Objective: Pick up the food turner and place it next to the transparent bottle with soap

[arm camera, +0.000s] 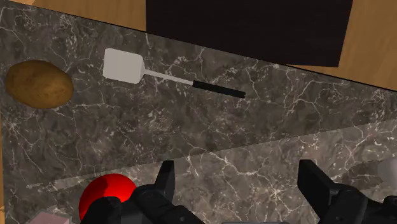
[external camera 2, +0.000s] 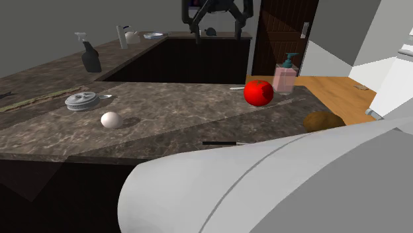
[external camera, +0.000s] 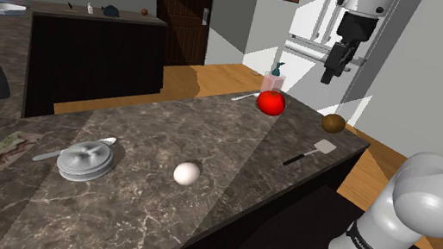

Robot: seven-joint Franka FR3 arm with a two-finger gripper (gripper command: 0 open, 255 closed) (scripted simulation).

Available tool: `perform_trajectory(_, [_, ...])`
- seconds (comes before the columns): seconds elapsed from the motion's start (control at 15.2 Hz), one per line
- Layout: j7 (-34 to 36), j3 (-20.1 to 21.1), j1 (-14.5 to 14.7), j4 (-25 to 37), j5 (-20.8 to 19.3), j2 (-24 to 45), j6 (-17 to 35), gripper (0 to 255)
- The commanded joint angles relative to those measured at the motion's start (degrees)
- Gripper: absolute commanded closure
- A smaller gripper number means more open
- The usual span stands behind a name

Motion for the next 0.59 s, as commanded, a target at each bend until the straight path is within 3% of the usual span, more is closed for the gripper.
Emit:
perform_trajectory(0.0, [0.0, 0.0, 0.0, 0.0, 0.0, 0.0, 0.0, 0])
perform_trajectory(0.53, [-27.7, -12.4, 6.3, -17.6, -7.4, -9.3, 9.8, 0])
